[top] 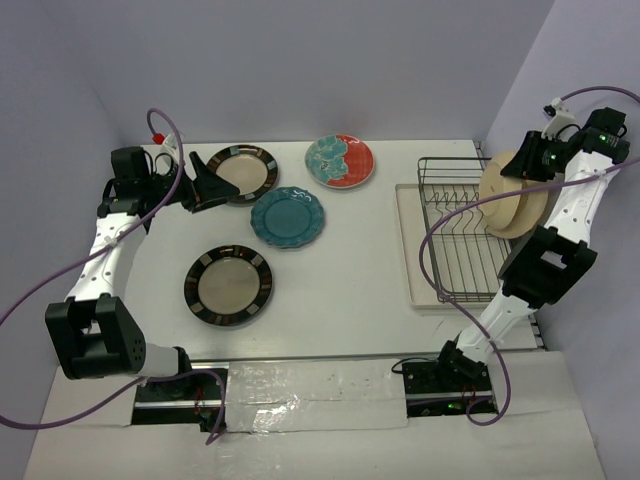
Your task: Load the plates into the dish rack
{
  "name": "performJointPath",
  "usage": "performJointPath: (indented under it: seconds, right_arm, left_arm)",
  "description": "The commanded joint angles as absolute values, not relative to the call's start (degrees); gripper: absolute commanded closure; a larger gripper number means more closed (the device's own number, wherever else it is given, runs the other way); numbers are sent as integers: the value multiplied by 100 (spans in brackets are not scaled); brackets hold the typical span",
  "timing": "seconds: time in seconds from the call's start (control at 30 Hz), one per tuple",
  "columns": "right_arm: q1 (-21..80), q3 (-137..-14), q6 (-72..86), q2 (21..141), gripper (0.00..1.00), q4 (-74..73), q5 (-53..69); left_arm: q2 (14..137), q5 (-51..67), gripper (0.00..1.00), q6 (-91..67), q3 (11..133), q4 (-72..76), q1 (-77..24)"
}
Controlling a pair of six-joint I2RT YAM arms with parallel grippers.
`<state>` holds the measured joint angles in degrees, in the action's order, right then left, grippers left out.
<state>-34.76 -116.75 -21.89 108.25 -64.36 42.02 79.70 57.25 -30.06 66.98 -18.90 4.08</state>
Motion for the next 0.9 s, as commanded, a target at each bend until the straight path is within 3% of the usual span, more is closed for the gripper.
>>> performJointPath:
  seconds: [0.0, 0.07, 0.23, 0.37, 0.43, 0.63, 0.87]
  right_arm:
    - [-3516, -11909, -2100, 10855, 61, -6293, 4044]
    - [-3507, -11857, -2066, 10758, 55, -6223, 3903]
    - [-3472, -11742, -2100, 10521, 26, -6003, 3191]
    - [-3367, -11558, -2180, 10117, 16, -5705, 2778]
    - [-3270, -11470, -2223, 9863, 5, -5547, 2410]
    - [-2620, -11137, -2496, 9089, 0, -4905, 1233]
    - [-2189, -11118, -2610, 8631, 0, -4860, 1264]
  left_arm:
    - [7963, 5748, 1, -3059, 6794, -1670, 378]
    - [7972, 5739, 1, -3059, 6794, -1670, 387]
    - [7980, 5730, 1, -3041, 6820, -1679, 387]
    - [7998, 5250, 1, -2875, 6891, -1915, 387]
    - [7963, 4871, 1, -2690, 6900, -2099, 387]
    - [7945, 3411, 1, -2215, 6645, -2250, 404]
    - [8595, 3471, 1, -1907, 6443, -1961, 431]
